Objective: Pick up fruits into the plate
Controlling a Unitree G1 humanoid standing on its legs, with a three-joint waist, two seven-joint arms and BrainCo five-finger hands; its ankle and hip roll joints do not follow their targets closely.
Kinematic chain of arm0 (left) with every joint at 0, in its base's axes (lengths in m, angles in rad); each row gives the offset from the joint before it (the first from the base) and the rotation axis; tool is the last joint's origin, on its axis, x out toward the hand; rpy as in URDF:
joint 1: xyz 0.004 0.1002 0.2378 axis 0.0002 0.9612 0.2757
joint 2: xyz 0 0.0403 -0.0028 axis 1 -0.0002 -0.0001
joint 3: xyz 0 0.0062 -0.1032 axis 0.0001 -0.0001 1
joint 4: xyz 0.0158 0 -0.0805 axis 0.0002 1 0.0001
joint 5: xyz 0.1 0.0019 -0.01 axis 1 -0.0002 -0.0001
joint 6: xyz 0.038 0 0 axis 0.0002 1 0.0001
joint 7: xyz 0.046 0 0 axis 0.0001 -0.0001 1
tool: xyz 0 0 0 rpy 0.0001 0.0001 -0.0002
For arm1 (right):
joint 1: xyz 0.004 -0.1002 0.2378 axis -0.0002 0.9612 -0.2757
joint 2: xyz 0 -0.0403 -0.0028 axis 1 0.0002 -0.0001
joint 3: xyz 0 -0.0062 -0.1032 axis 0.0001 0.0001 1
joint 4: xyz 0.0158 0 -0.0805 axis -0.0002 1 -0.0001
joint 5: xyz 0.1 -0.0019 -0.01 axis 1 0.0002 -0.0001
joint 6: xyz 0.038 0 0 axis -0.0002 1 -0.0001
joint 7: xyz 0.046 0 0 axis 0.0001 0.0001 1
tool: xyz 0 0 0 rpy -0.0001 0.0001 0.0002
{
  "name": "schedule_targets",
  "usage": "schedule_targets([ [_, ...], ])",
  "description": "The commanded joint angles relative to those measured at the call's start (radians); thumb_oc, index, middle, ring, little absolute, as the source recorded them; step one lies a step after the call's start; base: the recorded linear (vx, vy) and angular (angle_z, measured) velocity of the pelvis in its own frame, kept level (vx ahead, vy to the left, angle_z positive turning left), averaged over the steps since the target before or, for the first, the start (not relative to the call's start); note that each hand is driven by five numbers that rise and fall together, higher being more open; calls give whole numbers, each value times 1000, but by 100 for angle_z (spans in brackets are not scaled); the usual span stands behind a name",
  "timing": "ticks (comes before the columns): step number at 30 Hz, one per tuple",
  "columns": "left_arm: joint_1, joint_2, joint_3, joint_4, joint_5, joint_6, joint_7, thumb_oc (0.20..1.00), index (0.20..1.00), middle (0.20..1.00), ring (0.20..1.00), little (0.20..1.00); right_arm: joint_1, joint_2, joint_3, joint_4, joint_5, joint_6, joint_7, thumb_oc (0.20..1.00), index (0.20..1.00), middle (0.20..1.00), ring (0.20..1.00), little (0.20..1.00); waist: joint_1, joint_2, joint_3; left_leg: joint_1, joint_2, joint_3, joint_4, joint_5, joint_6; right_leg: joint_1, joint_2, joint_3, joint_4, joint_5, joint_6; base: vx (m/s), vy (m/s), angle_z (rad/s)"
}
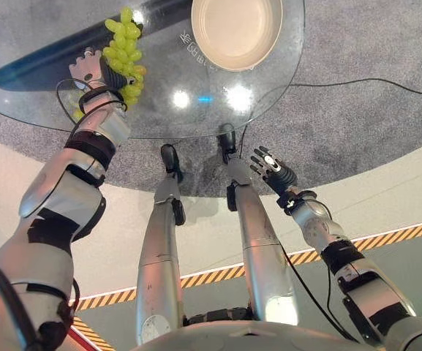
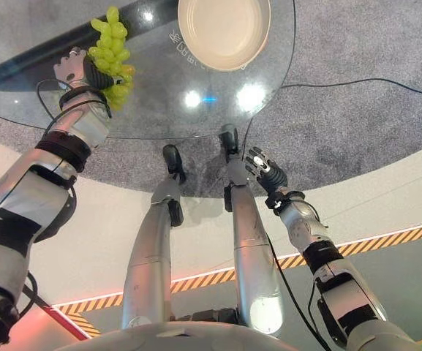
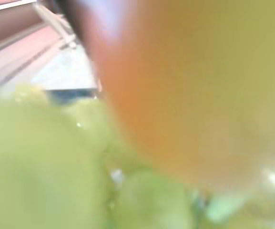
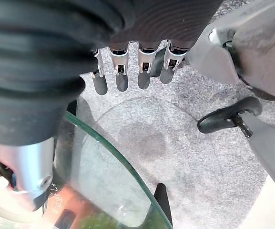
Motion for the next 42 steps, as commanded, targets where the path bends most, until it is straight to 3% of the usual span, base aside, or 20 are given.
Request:
schedule_targets([
  [1, 115, -32, 23, 119, -33, 15, -64, 200, 200, 200, 200, 200, 28, -13, 11, -78, 29, -18, 13, 1000, 1000, 1000, 1000, 1000, -12, 9, 20, 24, -54, -14, 65, -30, -7, 64, 44, -38, 50, 18, -29, -9, 4, 39],
  [20, 164, -20, 58, 25, -56, -55, -43, 200, 200, 200, 200, 200, 54, -11, -1, -93, 9, -26, 29, 1000, 1000, 1000, 1000, 1000, 2, 25, 20, 147, -54, -18, -22, -12, -2, 170, 45, -41, 3, 15, -31, -8, 2, -3],
  [27, 205, -3, 108, -64, -126, -146, -7, 200, 200, 200, 200, 200, 74, -7, -8, -111, -8, -19, 20, 1000, 1000, 1000, 1000, 1000, 14, 38, 20, 240, -52, -22, -73, -6, 1, 252, 42, -40, -30, 12, -32, -3, 3, 2],
  [30, 210, -3, 113, -72, -128, -153, -3, 200, 200, 200, 200, 200, 78, -5, -8, -115, -10, -20, 18, 1000, 1000, 1000, 1000, 1000, 15, 38, 20, 246, -53, -22, -76, -6, 0, 257, 41, -39, -34, 12, -33, 0, -2, 1],
  [31, 248, 0, 141, -139, -149, -207, 23, 200, 200, 200, 200, 200, 88, -2, -18, -126, -14, -20, 14, 1000, 1000, 1000, 1000, 1000, 26, 44, 20, 283, -55, -28, -98, -5, 3, 290, 36, -43, -47, 11, -30, -1, -25, 4],
  [34, 277, 12, 165, -202, -166, -245, 25, 200, 200, 200, 200, 200, 102, -3, -30, -132, -15, -18, 17, 1000, 1000, 1000, 1000, 1000, 37, 49, 20, 317, -58, -32, -112, -6, 4, 325, 28, -52, -60, 10, -29, 2, -18, 5],
  [42, 341, 39, 211, -352, -190, -298, 20, 200, 200, 200, 200, 200, 148, 4, -54, -155, -39, -17, 23, 1000, 1000, 1000, 1000, 1000, 56, 59, 20, 399, -65, -45, -151, -4, 10, 407, 11, -69, -93, 10, -28, 15, -2, 3],
])
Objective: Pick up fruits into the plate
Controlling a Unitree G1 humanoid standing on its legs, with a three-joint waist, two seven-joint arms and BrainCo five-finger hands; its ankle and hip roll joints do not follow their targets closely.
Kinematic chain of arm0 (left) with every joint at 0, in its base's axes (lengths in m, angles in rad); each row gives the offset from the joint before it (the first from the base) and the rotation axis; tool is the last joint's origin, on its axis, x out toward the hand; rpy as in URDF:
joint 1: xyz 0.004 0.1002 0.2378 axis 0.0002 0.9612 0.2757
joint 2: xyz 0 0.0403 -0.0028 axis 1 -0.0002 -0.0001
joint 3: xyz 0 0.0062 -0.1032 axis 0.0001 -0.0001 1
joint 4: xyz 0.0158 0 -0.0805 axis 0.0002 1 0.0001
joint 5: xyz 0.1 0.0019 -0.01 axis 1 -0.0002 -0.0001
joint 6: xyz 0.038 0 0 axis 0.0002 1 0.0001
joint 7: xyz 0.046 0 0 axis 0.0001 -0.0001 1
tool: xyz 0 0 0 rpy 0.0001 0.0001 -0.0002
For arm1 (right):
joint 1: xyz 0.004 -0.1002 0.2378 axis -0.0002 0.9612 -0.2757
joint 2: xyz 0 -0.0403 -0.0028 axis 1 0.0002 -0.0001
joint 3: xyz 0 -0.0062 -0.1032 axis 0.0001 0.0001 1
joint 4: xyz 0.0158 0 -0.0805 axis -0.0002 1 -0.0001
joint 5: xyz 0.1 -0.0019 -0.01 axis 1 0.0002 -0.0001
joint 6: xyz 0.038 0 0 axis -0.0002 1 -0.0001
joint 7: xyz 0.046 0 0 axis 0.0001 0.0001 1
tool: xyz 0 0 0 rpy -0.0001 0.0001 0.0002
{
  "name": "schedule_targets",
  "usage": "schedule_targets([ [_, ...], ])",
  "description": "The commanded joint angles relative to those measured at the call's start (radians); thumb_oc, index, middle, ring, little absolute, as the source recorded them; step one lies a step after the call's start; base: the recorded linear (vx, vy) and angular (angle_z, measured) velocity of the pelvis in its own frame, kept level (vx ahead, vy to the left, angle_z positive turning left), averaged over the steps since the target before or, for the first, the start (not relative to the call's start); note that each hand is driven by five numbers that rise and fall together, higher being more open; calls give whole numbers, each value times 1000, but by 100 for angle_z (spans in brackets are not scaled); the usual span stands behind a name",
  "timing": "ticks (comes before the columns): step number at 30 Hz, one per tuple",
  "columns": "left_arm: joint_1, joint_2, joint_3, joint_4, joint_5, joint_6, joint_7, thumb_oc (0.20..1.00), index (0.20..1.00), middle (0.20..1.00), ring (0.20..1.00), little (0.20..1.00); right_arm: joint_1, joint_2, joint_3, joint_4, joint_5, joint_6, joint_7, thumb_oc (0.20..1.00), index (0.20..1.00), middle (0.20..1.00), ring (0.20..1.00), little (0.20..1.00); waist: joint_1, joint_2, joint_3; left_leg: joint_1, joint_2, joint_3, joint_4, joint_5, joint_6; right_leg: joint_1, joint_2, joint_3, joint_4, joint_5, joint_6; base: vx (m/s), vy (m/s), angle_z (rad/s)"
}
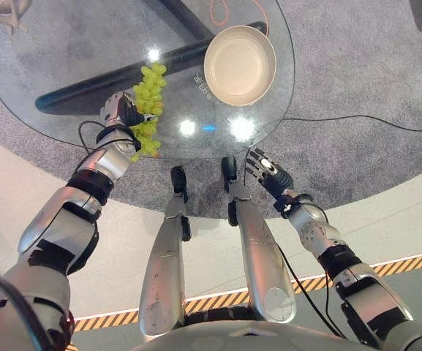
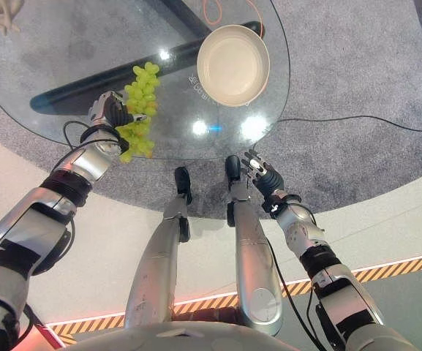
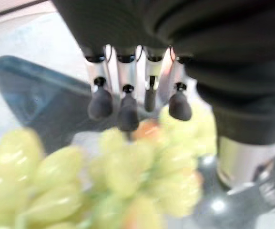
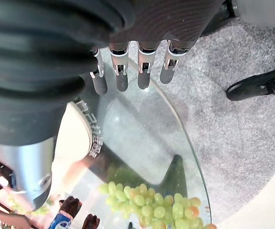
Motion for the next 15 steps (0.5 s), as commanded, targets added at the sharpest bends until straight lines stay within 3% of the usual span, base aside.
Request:
schedule_targets([
  [1, 31, 29, 77, -58, -22, -45, 25, 200, 200, 200, 200, 200, 95, -7, -47, -104, -16, -23, 19, 1000, 1000, 1000, 1000, 1000, 6, 58, -6, 42, -22, 10, 14, -63, 18, 56, 25, -22, -3, -28, 14, 29, -18, 9],
  [10, 37, 55, 83, -124, -31, -48, 10, 200, 200, 200, 200, 200, 111, -1, -52, -113, -16, -20, 16, 1000, 1000, 1000, 1000, 1000, 15, 59, -6, 91, -21, 6, -3, -61, 19, 109, 12, -41, -21, -28, 16, 19, -9, 4],
  [15, 89, 47, 134, -166, -185, -167, -10, 200, 200, 200, 200, 200, 143, 14, -58, -109, -24, -23, 21, 1000, 1000, 1000, 1000, 1000, 25, 62, -6, 152, -18, 1, -35, -57, 17, 171, 3, -57, -44, -31, 16, 35, -22, 5],
])
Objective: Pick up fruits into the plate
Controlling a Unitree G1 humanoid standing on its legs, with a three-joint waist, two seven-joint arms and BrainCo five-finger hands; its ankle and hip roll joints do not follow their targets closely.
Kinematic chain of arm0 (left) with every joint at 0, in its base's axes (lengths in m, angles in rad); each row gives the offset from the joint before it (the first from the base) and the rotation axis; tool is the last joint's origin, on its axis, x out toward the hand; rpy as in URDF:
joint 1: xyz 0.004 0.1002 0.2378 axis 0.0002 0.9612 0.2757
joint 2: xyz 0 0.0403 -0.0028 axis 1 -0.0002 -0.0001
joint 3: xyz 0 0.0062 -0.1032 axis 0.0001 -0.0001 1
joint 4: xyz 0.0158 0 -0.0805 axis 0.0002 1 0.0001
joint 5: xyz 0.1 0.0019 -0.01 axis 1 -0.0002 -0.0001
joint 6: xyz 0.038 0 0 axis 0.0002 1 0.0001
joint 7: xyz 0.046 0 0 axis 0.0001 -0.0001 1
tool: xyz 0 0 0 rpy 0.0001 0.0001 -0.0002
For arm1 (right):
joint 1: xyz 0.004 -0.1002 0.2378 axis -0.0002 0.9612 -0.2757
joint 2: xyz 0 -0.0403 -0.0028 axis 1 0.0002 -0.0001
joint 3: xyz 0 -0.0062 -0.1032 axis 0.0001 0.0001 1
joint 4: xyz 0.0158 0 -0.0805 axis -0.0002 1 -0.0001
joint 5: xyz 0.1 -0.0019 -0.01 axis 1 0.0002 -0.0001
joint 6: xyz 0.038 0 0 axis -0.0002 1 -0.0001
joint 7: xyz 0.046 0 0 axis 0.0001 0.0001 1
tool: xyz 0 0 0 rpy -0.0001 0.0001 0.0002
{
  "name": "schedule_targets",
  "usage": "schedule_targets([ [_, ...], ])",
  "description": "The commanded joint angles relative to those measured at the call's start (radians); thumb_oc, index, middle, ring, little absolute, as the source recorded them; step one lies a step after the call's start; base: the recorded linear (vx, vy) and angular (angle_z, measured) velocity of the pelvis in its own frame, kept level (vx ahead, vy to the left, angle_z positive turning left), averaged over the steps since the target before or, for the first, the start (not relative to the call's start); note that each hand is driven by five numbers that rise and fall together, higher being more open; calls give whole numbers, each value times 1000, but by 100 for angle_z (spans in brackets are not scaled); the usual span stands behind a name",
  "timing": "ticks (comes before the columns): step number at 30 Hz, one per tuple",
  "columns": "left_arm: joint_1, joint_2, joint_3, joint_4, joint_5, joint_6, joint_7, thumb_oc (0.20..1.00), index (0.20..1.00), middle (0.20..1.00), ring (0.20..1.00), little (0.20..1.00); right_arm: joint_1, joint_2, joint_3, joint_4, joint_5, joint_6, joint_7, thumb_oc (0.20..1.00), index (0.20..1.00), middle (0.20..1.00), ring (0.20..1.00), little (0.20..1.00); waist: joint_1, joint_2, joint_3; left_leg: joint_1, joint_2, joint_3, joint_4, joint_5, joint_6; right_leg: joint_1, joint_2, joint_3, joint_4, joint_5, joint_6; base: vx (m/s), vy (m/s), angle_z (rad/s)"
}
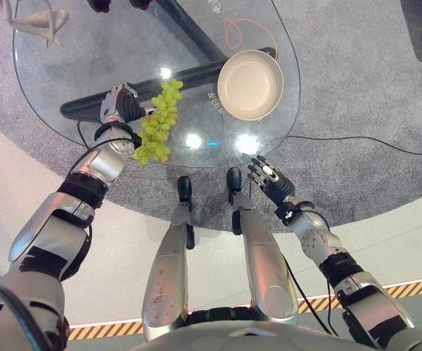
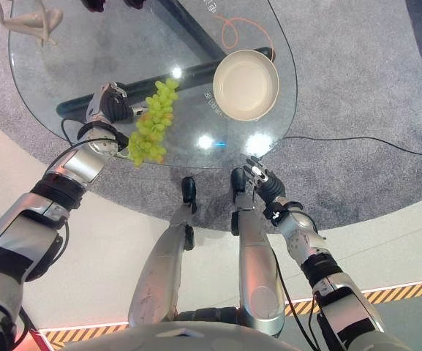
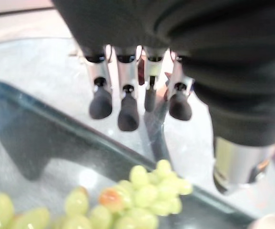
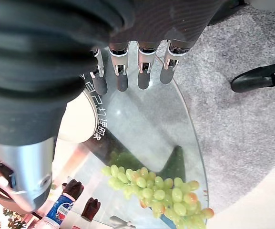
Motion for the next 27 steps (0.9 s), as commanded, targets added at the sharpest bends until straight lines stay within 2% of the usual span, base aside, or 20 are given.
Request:
schedule_targets([
  [1, 42, 7, 96, -71, -102, -128, -8, 200, 200, 200, 200, 200, 87, 8, -44, -100, -20, -24, 20, 1000, 1000, 1000, 1000, 1000, 0, 43, -17, 36, -21, 32, 28, -79, 22, 54, 3, -23, -4, -31, 17, 23, -15, 5],
  [2, 62, 1, 115, -89, -145, -163, -36, 200, 200, 200, 200, 200, 93, 10, -48, -98, -23, -25, 22, 1000, 1000, 1000, 1000, 1000, 3, 44, -17, 50, -22, 31, 23, -79, 21, 68, 0, -28, -8, -33, 17, 24, -14, 4],
  [3, 94, -14, 140, -107, -204, -210, -73, 338, 338, 338, 338, 338, 98, 15, -58, -88, -30, -26, 31, 1000, 1000, 1000, 1000, 1000, 9, 46, -17, 68, -21, 31, 21, -82, 20, 90, -4, -33, -13, -36, 16, 21, -12, 4],
  [6, 95, -14, 141, -107, -204, -211, -74, 338, 338, 338, 338, 338, 99, 15, -57, -87, -30, -26, 32, 1000, 1000, 1000, 1000, 1000, 8, 46, -17, 70, -21, 30, 20, -82, 20, 92, -3, -33, -14, -36, 16, 12, -6, 0],
  [7, 172, -36, 180, -140, -305, -267, -142, 1000, 1000, 1000, 1000, 1000, 119, 17, -71, -83, -35, -25, 41, 1000, 1000, 1000, 1000, 1000, 16, 50, -17, 115, -22, 24, 18, -88, 18, 143, -9, -43, -23, -42, 13, 48, -25, 2],
  [13, 305, -73, 234, -158, -352, -309, -181, 1000, 1000, 1000, 1000, 1000, 153, 20, -93, -76, -45, -13, 51, 1000, 1000, 1000, 1000, 1000, 29, 54, -17, 203, -20, 16, 18, -101, 13, 251, -16, -62, -48, -53, 6, 41, -12, 8],
  [15, 363, -86, 244, -163, -339, -318, -189, 1000, 1000, 1000, 1000, 1000, 170, 24, -101, -70, -53, -6, 52, 1000, 1000, 1000, 1000, 1000, 33, 57, -37, 228, -19, 14, 15, -105, 10, 284, -20, -67, -61, -57, 4, 70, -5, 11],
  [23, 516, -125, 271, -177, -344, -302, -195, 1000, 1000, 1000, 1000, 1000, 224, 33, -128, -35, -78, 12, 65, 1000, 1000, 1000, 1000, 1000, 48, 66, -113, 307, -12, 16, -10, -110, 0, 395, -34, -91, -122, -59, 2, 71, 6, 8],
  [27, 576, -143, 291, -165, -305, -263, -173, 1000, 1000, 1000, 1000, 1000, 247, 50, -136, -27, -99, 27, 58, 1000, 1000, 1000, 1000, 1000, 52, 63, -138, 333, -12, 22, -13, -118, 2, 429, -36, -91, -143, -56, 4, 47, -22, 6],
])
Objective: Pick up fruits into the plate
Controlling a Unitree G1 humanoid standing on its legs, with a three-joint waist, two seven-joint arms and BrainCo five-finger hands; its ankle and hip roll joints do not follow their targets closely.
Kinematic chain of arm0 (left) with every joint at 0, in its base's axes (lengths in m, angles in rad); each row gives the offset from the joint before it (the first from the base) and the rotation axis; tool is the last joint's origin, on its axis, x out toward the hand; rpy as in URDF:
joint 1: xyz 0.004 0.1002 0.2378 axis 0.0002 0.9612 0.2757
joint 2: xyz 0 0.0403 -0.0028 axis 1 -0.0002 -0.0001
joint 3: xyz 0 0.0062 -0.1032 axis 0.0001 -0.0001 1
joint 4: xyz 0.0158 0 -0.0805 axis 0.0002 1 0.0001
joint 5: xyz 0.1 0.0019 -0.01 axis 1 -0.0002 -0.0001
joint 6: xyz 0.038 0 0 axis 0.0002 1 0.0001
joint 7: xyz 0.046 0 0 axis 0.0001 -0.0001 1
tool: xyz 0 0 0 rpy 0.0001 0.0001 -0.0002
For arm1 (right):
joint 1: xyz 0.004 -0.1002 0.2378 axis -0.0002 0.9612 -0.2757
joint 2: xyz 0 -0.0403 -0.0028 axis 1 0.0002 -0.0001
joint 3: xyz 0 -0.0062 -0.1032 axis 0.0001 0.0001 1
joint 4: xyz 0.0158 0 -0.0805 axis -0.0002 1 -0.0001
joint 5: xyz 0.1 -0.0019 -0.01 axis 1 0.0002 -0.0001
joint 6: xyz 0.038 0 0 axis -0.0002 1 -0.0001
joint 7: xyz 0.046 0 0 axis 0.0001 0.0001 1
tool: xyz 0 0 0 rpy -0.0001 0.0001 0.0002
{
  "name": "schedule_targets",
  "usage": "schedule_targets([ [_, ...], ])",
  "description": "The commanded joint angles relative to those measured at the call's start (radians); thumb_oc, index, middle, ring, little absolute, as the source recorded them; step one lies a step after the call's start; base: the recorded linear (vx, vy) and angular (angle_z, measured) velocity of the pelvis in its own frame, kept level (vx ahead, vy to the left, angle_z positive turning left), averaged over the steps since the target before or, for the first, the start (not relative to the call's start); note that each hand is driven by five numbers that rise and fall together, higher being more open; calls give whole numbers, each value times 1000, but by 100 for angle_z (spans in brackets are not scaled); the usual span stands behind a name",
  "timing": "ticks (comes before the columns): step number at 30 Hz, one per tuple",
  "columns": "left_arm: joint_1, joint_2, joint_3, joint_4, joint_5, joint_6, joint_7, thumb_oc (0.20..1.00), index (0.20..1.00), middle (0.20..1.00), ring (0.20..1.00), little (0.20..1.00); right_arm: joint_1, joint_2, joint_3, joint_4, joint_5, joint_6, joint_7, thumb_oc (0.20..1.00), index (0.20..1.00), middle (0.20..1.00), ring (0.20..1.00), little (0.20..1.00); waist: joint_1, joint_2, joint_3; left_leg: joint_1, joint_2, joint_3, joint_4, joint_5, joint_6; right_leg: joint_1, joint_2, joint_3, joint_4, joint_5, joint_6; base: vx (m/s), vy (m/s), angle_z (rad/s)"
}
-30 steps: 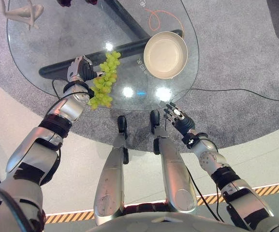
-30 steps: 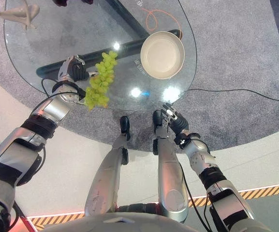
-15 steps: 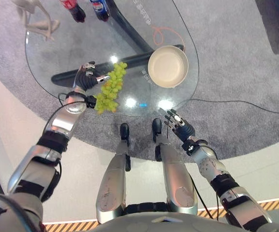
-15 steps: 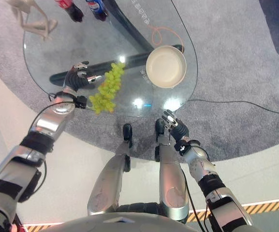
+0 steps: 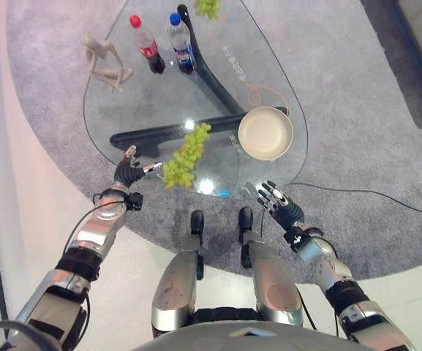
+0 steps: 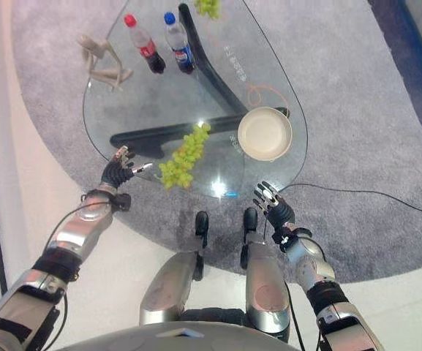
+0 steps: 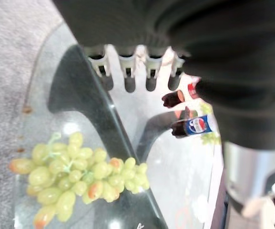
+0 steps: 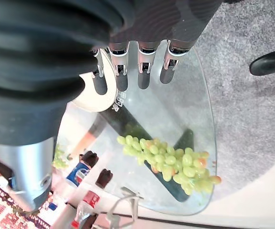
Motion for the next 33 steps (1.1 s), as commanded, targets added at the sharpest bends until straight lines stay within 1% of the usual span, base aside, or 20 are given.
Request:
schedule_targets([
  [1, 32, -17, 58, -7, 27, -12, 27, 1000, 1000, 1000, 1000, 1000, 62, 17, 1, -30, -29, 0, 18, 1000, 1000, 1000, 1000, 1000, -2, -32, -115, -12, -26, 70, 119, -120, 13, 39, -39, -22, 23, -59, 9, 22, -28, 7],
  [5, 64, -25, 65, 33, 74, 8, 60, 1000, 1000, 1000, 1000, 1000, 52, 19, 9, -11, -41, 1, 17, 1000, 1000, 1000, 1000, 1000, -1, -39, -110, -20, -24, 91, 130, -123, 15, 36, -39, -6, 14, -54, 6, -33, -14, 1],
  [6, 70, -16, 65, 60, 98, 27, 72, 1000, 1000, 1000, 1000, 1000, 40, 15, 22, -6, -41, 2, 10, 1000, 1000, 1000, 1000, 1000, 1, -44, -102, -30, -22, 100, 139, -122, 17, 29, -36, 5, 16, -52, 4, -42, -19, -7],
  [7, 70, -15, 64, 64, 100, 25, 75, 1000, 1000, 1000, 1000, 1000, 38, 15, 23, -5, -41, 1, 10, 1000, 1000, 1000, 1000, 1000, 1, -45, -101, -31, -22, 102, 140, -123, 18, 27, -35, 7, 16, -51, 4, -60, -34, -9],
  [11, 57, 3, 61, 128, 157, 55, 127, 1000, 1000, 1000, 1000, 1000, 8, 9, 57, -8, -48, 1, -12, 1000, 1000, 1000, 1000, 1000, -2, -57, -71, -50, -18, 117, 143, -116, 27, -4, -21, 38, 29, -45, 3, -68, -20, -19],
  [15, -24, 35, 25, 199, 251, 94, 182, 1000, 1000, 1000, 1000, 1000, -50, -3, 96, 9, -32, -15, -24, 1000, 1000, 1000, 1000, 1000, -5, -64, -32, -96, -18, 124, 142, -102, 36, -71, -4, 62, 55, -36, 2, -103, 2, -19],
  [18, -70, 54, -1, 214, 279, 122, 192, 1000, 1000, 1000, 1000, 1000, -77, -9, 106, 7, -12, -19, -33, 1000, 1000, 1000, 1000, 1000, -7, -67, -9, -117, -20, 123, 146, -98, 40, -103, 3, 69, 70, -33, 2, -57, -15, -13],
  [20, -114, 68, -20, 225, 304, 151, 197, 1000, 1000, 1000, 1000, 1000, -96, -9, 116, -5, 1, -22, -48, 1000, 1000, 1000, 1000, 1000, -11, -72, 7, -142, -22, 123, 153, -94, 44, -135, 9, 73, 87, -32, 0, -62, -26, -10],
  [21, -155, 80, -38, 237, 318, 176, 203, 1000, 1000, 1000, 1000, 1000, -110, -5, 129, -18, 14, -25, -65, 1000, 1000, 1000, 1000, 1000, -15, -76, 7, -177, -24, 124, 158, -89, 46, -179, 14, 78, 102, -29, 0, -58, -30, -3],
  [22, -165, 83, -42, 240, 317, 179, 206, 1000, 1000, 1000, 1000, 1000, -113, -5, 132, -22, 17, -28, -68, 1000, 1000, 1000, 1000, 1000, -16, -77, 7, -187, -24, 124, 159, -88, 46, -190, 16, 80, 106, -28, 0, -52, -40, -2],
  [23, -205, 91, -58, 256, 337, 206, 212, 1000, 1000, 1000, 1000, 1000, -122, -3, 143, -33, 35, -33, -80, 1000, 1000, 1000, 1000, 1000, -21, -80, 7, -219, -24, 126, 165, -83, 46, -226, 22, 84, 117, -25, -2, -35, -30, -3],
  [25, -245, 97, -78, 270, 347, 224, 230, 1000, 1000, 1000, 1000, 1000, -130, -1, 152, -46, 44, -38, -89, 1000, 1000, 1000, 1000, 1000, -28, -83, 7, -253, -23, 127, 171, -78, 46, -263, 29, 91, 128, -22, -3, -37, -32, -8],
  [26, -281, 97, -95, 284, 360, 248, 243, 1000, 1000, 1000, 1000, 1000, -137, -2, 161, -58, 53, -36, -98, 1000, 1000, 1000, 1000, 1000, -35, -86, 7, -278, -23, 127, 174, -74, 46, -292, 36, 95, 136, -20, -5, -23, -38, -10],
  [28, -328, 100, -120, 313, 375, 261, 258, 1000, 1000, 1000, 1000, 1000, -145, -4, 169, -63, 58, -38, -101, 1000, 1000, 1000, 1000, 1000, -44, -89, 7, -312, -26, 124, 186, -72, 45, -328, 41, 100, 145, -17, -8, -10, -42, -6],
  [29, -353, 104, -129, 310, 381, 285, 269, 1000, 1000, 1000, 1000, 1000, -149, -9, 172, -78, 65, -31, -109, 1000, 1000, 1000, 1000, 1000, -50, -92, 7, -332, -28, 123, 196, -72, 45, -349, 46, 103, 153, -15, -9, -13, -35, -4],
  [32, -399, 106, -141, 330, 396, 309, 280, 1000, 1000, 1000, 1000, 1000, -153, -11, 178, -88, 71, -36, -112, 1000, 1000, 1000, 1000, 1000, -57, -97, 7, -372, -30, 124, 213, -71, 43, -387, 50, 104, 168, -15, -11, -17, -53, -7],
  [33, -461, 113, -165, 356, 397, 350, 296, 1000, 1000, 1000, 1000, 1000, -153, -13, 188, -93, 87, -48, -105, 1000, 1000, 1000, 1000, 1000, -68, -104, 7, -416, -29, 120, 237, -75, 40, -432, 59, 108, 196, -22, -13, -22, -71, -7],
])
